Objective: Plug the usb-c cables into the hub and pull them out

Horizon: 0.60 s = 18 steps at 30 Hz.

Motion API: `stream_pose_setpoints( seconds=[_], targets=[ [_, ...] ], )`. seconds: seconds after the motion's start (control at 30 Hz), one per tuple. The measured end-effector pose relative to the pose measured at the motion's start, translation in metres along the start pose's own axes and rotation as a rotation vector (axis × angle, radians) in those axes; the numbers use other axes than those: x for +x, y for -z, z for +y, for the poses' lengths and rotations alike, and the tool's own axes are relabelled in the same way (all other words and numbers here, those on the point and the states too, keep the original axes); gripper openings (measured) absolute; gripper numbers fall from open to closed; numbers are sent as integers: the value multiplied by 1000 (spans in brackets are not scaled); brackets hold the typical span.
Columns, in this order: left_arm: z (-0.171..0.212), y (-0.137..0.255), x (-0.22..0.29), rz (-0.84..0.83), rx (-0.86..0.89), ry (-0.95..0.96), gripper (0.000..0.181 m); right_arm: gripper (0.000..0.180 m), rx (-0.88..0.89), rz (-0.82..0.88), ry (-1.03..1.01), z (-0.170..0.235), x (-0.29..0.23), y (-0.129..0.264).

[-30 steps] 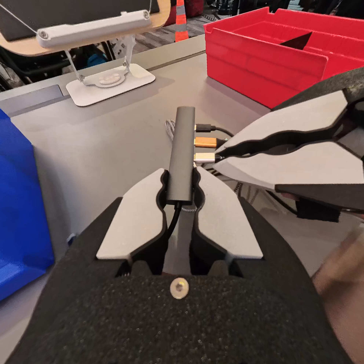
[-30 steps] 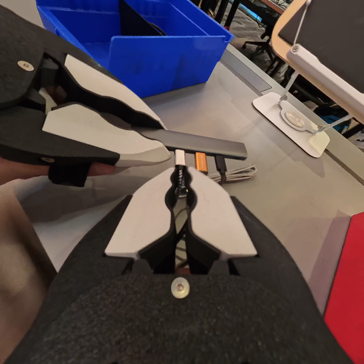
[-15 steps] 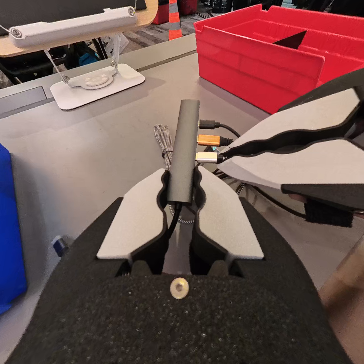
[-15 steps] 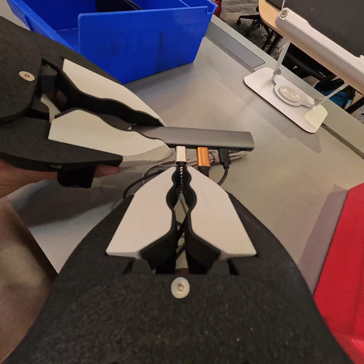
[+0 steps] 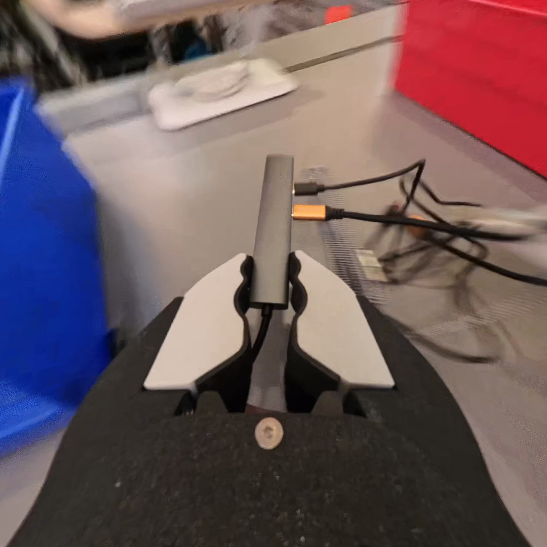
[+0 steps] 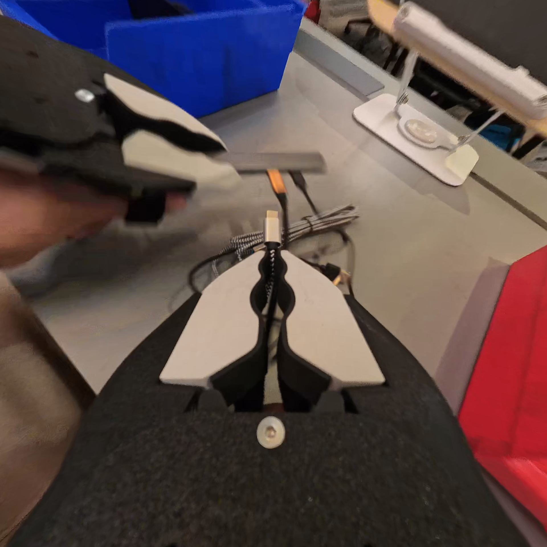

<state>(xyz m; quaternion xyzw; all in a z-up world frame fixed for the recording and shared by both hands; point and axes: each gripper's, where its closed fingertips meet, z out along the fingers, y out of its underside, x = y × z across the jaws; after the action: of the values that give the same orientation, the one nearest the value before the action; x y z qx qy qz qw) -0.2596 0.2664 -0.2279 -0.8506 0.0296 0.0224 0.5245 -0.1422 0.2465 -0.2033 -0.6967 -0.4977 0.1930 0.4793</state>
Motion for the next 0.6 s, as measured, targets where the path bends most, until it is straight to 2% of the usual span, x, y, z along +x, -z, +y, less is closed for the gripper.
stream_pose_setpoints(
  seconds=[0.03, 0.07, 0.13, 0.17, 0.23, 0.33, 0.43, 0.6],
  targets=[
    [4, 0, -36, -11, -20, 192, 23, 2, 25, 14, -19, -3, 5, 11],
    [-16, 13, -40, 33, 62, 198, 23, 2, 51, 22, -35, -5, 10, 17],
    [-55, 36, 0, 15, 193, -99, 23, 2, 54, 3, -43, -2, 13, 14],
    [-54, 35, 20, 66, 186, -128, 23, 2, 55, -20, -69, -1, 12, 11],
    [-36, 23, 20, 101, 131, -19, 23, 2, 69, -106, -16, -3, -5, 11],
    [-31, 17, 10, 143, 125, 73, 23, 3, -73, -212, 114, 21, -35, -3],
    [-33, 19, 11, 157, 168, 14, 23, 4, -130, -336, 84, 34, -59, -10],
    [-67, 46, 17, 228, 322, 20, 23, 30, -191, -532, 98, 46, -83, 1]
  ],
)
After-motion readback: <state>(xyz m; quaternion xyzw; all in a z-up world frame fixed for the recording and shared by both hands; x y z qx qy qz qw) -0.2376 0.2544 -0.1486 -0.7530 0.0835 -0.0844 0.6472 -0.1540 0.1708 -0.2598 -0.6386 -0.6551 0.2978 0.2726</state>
